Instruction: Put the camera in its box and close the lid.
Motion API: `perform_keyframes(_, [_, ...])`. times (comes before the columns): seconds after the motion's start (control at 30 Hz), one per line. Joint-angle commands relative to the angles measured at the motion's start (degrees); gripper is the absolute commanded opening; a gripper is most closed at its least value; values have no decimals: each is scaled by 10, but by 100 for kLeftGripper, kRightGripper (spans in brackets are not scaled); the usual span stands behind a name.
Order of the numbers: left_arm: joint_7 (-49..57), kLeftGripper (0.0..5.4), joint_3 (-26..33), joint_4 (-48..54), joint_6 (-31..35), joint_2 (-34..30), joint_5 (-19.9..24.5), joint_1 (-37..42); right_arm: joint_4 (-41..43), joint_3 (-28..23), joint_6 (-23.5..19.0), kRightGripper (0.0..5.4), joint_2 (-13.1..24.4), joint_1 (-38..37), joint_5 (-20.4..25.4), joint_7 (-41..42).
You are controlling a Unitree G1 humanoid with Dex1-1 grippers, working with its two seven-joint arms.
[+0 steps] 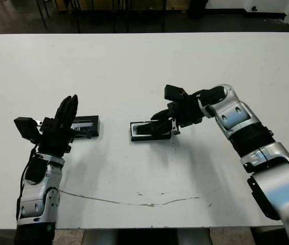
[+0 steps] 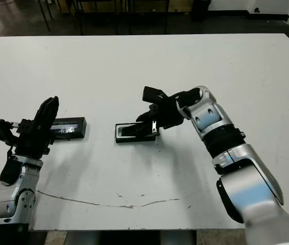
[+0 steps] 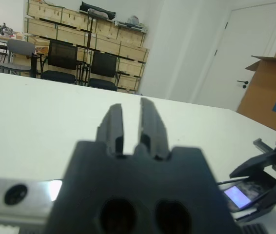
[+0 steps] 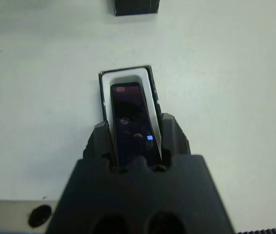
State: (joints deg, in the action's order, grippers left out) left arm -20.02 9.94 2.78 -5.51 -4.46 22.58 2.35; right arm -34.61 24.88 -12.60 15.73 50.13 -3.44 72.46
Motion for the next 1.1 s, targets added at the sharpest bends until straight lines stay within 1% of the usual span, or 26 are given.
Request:
perform_keyframes(0.03, [6, 0, -2, 0, 10, -2, -4, -11, -17, 16, -8, 37, -16, -7, -11, 0])
perform_keyframes(0.1, [9, 0, -3, 2, 11, -1, -6, -13, -18, 19, -10, 37, -21, -7, -16, -4])
perform_keyframes(0.23, [17, 0, -5, 12, 15, -1, -9, -18, -19, 26, 8, 37, -27, -10, -26, -12])
perform_keyframes(0.37, [11, 0, -4, 12, 11, 0, -3, -20, -20, 31, 7, 37, -31, -11, -29, -11])
perform_keyframes(0.5, [9, 0, -3, 9, 5, 2, -1, -23, -22, 39, -6, 37, -29, -8, -34, 1])
perform_keyframes(0.6, [7, 0, -2, 7, 3, 2, -1, -24, -34, 33, 18, 94, -18, -5, -24, 28])
perform_keyframes(0.73, [7, 0, -2, 5, 2, -1, -3, -24, -45, 20, 81, 182, 0, 2, -17, 51])
perform_keyframes(0.77, [8, 0, -1, 4, 1, 0, -4, -23, -43, 18, 89, 203, 6, 5, -17, 55])
perform_keyframes(0.93, [7, 0, -1, 1, 3, 0, -2, -21, -19, -3, 110, 314, 37, 5, -11, 62])
perform_keyframes(1.1, [9, 0, 0, -4, 0, 0, -4, -17, 2, -26, 103, 424, 61, 3, -2, 58])
